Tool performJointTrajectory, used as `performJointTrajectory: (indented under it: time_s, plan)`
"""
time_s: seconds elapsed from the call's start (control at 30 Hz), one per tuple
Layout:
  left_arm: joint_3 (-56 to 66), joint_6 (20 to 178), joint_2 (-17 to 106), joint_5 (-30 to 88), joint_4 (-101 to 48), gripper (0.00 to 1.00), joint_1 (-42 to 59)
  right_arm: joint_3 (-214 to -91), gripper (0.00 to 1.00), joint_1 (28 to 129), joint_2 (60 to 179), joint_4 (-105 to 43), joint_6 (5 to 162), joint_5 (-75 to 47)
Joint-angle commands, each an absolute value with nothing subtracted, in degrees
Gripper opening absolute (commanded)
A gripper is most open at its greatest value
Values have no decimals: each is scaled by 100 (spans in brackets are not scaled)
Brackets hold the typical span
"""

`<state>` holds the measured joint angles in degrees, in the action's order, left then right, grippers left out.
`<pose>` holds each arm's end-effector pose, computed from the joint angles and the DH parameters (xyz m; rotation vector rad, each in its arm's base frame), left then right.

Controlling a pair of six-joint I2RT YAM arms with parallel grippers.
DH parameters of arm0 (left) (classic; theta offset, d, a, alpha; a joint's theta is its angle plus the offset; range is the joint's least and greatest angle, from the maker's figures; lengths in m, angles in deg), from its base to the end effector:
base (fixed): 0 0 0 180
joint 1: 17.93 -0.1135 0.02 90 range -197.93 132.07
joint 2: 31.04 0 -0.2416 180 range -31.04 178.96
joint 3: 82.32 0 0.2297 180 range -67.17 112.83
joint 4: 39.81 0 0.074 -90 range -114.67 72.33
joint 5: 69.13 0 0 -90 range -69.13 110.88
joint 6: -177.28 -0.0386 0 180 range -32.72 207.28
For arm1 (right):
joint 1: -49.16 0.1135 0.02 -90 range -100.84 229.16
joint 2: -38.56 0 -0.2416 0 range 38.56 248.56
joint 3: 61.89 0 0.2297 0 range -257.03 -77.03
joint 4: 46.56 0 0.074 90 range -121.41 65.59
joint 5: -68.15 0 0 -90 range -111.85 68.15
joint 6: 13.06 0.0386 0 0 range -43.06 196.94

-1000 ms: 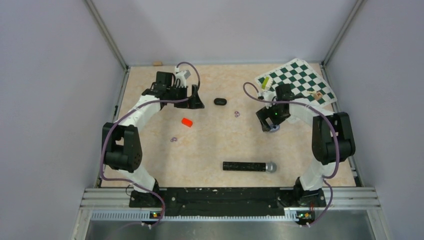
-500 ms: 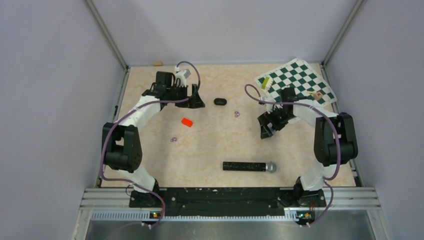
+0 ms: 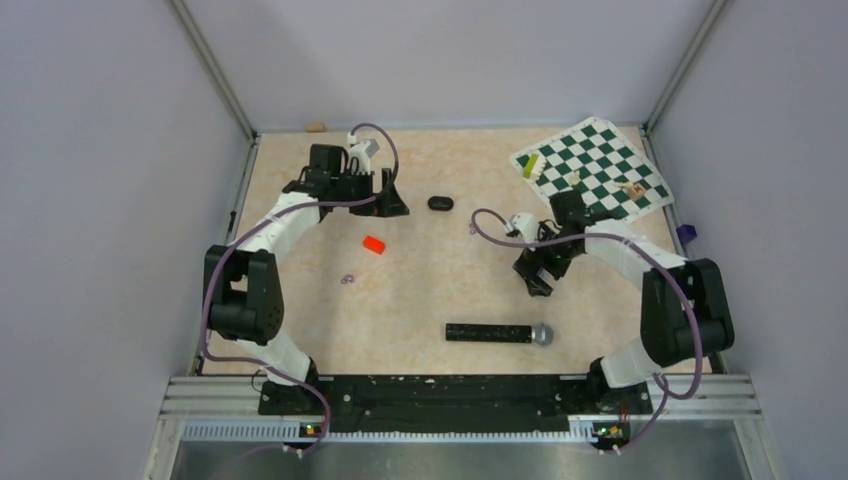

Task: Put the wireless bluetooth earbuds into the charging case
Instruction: Move the charging case to the center of the board, then pick up the charging case at the center of the board.

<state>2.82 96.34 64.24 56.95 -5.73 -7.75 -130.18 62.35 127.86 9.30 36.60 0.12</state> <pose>0.3343 -0.0831 0.2403 0.3396 2.3026 -0.9031 0.2464 0.0726 0.1658 -1.3150 2.4686 0.4521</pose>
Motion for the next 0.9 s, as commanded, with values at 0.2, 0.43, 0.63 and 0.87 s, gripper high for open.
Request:
performJointTrajectory:
  time_s: [0.2, 0.43, 0.63, 0.87]
  plan:
    - [167, 9511, 6165, 5941, -850, 99, -817, -12863, 99, 6250, 11871, -90, 1947, -246]
    - [31, 9329, 5988, 6184, -927, 99, -818, -14088, 90, 6083, 13122, 1212, 2190, 676]
    - [-5, 9329, 5927, 6293, -981, 99, -817, -14568, 85, 5963, 13686, 1675, 2308, 961]
    - [-7, 9340, 5919, 6347, -996, 99, -830, -14508, 85, 5967, 13798, 1949, 2158, 745]
